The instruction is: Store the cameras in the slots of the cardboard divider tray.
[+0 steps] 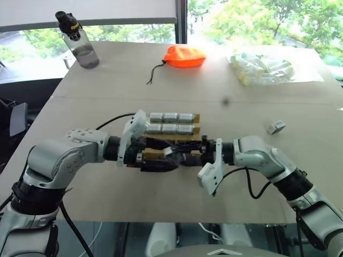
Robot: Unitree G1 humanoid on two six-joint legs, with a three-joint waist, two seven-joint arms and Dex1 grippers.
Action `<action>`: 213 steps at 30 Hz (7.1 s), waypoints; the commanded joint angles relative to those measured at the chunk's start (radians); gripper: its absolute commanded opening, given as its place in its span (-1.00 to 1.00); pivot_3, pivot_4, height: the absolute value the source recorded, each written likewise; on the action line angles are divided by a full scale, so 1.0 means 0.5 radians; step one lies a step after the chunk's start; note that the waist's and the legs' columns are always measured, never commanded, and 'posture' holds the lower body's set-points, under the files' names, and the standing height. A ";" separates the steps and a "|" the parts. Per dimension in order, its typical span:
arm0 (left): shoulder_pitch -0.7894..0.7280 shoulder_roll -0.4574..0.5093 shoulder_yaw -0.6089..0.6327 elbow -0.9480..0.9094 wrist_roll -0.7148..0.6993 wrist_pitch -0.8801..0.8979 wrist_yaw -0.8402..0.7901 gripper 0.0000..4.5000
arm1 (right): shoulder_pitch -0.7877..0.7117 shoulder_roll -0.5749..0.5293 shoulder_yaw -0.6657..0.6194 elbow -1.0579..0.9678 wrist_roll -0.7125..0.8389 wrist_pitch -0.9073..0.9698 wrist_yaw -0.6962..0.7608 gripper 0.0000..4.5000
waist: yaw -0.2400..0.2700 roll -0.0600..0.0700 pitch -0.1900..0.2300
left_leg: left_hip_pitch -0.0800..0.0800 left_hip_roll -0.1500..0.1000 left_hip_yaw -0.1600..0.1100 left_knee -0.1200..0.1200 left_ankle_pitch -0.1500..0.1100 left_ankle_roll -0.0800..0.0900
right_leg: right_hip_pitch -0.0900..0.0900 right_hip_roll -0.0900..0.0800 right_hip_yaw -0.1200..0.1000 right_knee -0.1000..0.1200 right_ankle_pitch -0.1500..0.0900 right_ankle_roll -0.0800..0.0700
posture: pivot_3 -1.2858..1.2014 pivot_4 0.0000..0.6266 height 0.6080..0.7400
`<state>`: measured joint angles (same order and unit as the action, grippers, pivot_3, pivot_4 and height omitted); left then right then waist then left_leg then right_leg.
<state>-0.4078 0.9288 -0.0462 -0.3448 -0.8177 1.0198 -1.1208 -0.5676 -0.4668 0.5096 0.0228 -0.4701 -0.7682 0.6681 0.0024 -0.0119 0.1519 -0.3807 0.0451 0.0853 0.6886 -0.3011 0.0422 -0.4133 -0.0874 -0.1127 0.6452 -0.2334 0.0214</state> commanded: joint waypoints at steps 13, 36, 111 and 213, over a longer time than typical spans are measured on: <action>-0.097 -0.030 -0.054 0.087 0.137 -0.151 -0.121 0.68 | -0.039 0.046 0.048 -0.004 0.031 -0.027 -0.001 -0.14 | -0.024 0.000 0.000 | 0.000 0.000 0.000 0.000 0.000 0.000 | 0.000 0.000 0.000 0.000 0.000 0.000 | 0.03 -0.52 0.78; -0.035 0.131 -0.136 0.093 0.234 -0.240 -0.347 -0.66 | -0.001 0.018 -0.020 -0.080 0.205 0.149 0.057 0.99 | -0.026 -0.001 0.002 | -0.001 0.000 -0.001 0.000 0.000 0.000 | 0.000 0.000 0.000 0.000 0.000 0.000 | 0.03 -0.52 0.78; -0.256 -0.140 0.091 0.908 0.737 -1.567 -0.874 0.97 | 1.892 0.012 -1.093 -0.891 1.969 1.180 0.459 1.00 | 0.017 -0.004 0.001 | 0.000 -0.001 -0.001 0.000 -0.001 0.002 | 0.000 0.000 0.001 0.003 0.000 0.000 | 0.03 -0.52 0.78; 1.541 -0.075 1.446 -0.290 0.223 -1.129 -0.179 1.00 | -0.472 0.620 -0.373 0.781 1.345 1.644 0.977 -0.69 | -0.034 0.003 0.005 | -0.002 0.003 -0.002 -0.005 -0.001 0.000 | -0.003 -0.001 -0.004 -0.001 0.000 -0.002 | 0.03 -0.52 0.78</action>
<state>0.3633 0.8892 0.6587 -0.4913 -0.6945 0.4705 -1.2014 -0.7922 -0.1577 0.3372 0.4192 0.2035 0.0805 1.1545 -0.0146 -0.0103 0.1547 -0.3823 0.0463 0.0841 0.6863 -0.3015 0.0423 -0.4147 -0.0885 -0.1146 0.6443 -0.2332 0.0207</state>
